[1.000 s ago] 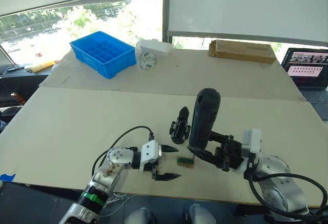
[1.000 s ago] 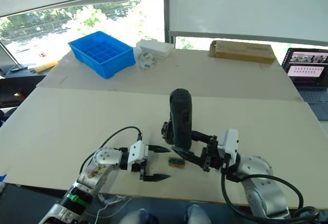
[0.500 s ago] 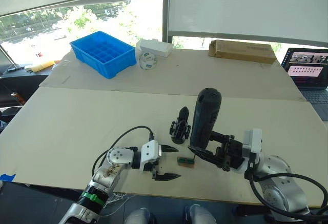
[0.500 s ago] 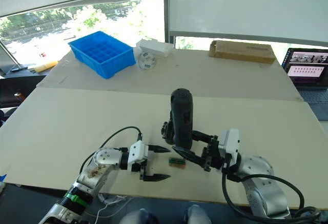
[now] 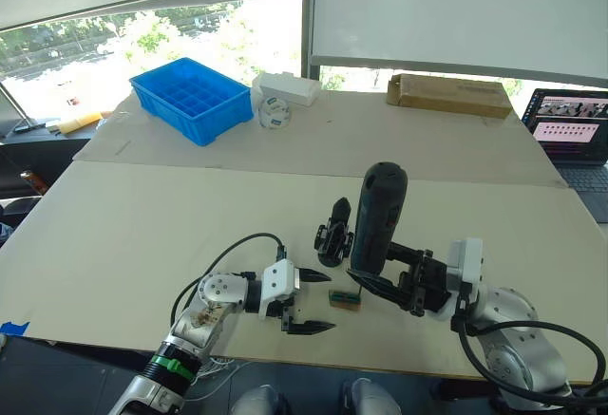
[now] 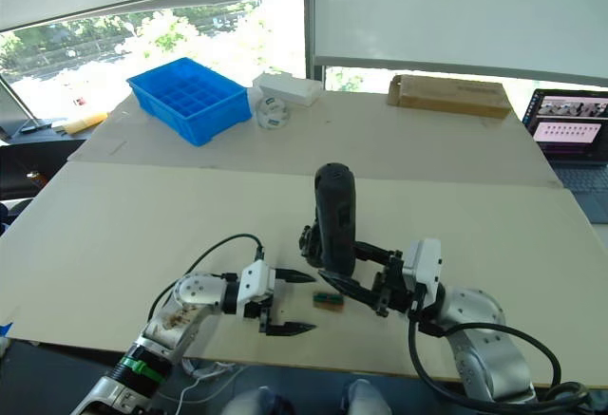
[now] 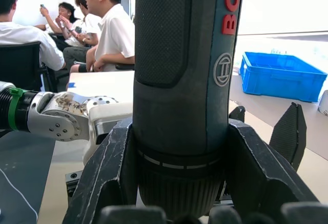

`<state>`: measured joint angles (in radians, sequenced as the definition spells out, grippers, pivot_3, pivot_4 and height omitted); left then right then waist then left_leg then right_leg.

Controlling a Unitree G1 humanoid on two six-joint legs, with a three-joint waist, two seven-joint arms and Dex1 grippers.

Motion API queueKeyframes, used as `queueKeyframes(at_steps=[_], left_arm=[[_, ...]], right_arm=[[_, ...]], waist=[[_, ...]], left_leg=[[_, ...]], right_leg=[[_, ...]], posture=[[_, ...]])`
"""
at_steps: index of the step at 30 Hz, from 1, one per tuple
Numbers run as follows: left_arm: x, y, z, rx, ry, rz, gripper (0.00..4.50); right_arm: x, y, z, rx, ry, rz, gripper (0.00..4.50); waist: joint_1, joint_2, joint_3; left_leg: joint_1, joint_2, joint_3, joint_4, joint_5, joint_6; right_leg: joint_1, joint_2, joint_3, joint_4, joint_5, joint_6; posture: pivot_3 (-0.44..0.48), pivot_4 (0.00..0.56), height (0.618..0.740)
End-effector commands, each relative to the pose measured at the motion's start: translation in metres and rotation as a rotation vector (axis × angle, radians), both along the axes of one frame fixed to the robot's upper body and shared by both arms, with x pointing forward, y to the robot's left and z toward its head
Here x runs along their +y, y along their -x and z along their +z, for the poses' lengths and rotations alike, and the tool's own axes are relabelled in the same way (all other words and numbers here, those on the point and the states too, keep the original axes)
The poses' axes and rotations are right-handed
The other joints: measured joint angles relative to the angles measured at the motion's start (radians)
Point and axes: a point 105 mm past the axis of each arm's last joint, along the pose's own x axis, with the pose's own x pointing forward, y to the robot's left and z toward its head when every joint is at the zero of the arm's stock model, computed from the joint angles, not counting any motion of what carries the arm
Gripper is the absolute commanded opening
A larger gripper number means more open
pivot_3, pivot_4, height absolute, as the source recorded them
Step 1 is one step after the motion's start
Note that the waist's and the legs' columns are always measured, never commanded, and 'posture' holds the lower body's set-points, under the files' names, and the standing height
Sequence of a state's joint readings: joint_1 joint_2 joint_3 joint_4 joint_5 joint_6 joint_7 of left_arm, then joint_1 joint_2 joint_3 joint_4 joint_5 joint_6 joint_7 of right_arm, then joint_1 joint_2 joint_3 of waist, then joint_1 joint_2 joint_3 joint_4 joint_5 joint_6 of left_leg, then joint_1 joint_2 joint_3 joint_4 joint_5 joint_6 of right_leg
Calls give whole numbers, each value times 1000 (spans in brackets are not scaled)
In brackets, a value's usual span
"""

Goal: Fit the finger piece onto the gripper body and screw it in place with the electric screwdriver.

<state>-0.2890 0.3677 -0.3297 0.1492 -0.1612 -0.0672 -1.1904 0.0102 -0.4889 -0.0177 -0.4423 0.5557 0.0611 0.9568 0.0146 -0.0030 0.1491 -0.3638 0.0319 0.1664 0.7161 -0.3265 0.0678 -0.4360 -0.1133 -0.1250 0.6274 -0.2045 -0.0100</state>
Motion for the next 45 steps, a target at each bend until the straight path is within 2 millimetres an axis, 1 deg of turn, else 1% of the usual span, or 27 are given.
queueKeyframes(at_steps=[1,6,9,13,17,22,25,30,35,40,45], left_arm=[[-1,8,-11,51,-1,-16,4500],[7,9,0,40,45,-21,4500],[13,8,9,26,81,-18,4500],[23,9,29,15,150,-23,4500],[38,11,50,5,209,-7,4500],[53,10,76,13,284,47,4500],[62,5,89,13,326,105,4500],[81,-11,89,10,343,199,4500],[83,-25,90,-30,361,246,4500],[83,-31,89,-33,367,257,4500],[78,-36,91,-24,363,241,4500]], right_arm=[[3,8,30,-108,-44,31,1916],[4,10,41,-125,-50,44,1916],[3,10,49,-130,-55,46,1916],[2,9,63,-143,-69,44,1916],[-2,9,79,-157,-84,30,1916],[-8,11,99,-177,-96,14,1916],[-12,11,110,-190,-98,10,1916],[-21,5,125,-215,-87,3,1916],[-27,-4,136,-224,-100,-1,1916],[-20,-14,152,-220,-157,9,1916],[-8,-25,163,-192,-192,27,1916]], waist=[[0,0,0],[-3,0,0],[-4,0,0],[-6,0,0],[-5,0,1],[-4,0,1],[-4,0,1],[-4,0,1],[-3,-1,1],[-7,-1,1],[-13,-1,1]], left_leg=[[0,0,0,0,0,0],[0,0,0,0,0,0],[-1,0,0,0,0,0],[-4,0,0,0,0,-1],[-4,1,0,1,1,-1],[-5,0,0,1,1,-1],[-4,0,0,1,1,-1],[-4,0,0,1,1,-1],[-4,0,1,1,1,-2],[-4,0,2,1,1,-2],[-4,0,3,0,2,-3]], right_leg=[[0,0,0,0,0,0],[-1,0,0,0,0,0],[-1,0,0,0,0,0],[-4,0,0,1,0,-1],[-4,0,0,1,0,-1],[-4,0,0,0,0,0],[-4,1,0,0,0,0],[-4,2,0,0,0,0],[-4,3,-1,0,0,0],[-5,4,-3,0,0,0],[-5,5,-3,1,0,0]], posture=[[0,150,740],[0,150,740],[0,150,740],[0,150,740],[0,150,740],[0,150,740],[0,150,740],[0,150,740],[0,150,740],[0,150,740],[0,150,740]])
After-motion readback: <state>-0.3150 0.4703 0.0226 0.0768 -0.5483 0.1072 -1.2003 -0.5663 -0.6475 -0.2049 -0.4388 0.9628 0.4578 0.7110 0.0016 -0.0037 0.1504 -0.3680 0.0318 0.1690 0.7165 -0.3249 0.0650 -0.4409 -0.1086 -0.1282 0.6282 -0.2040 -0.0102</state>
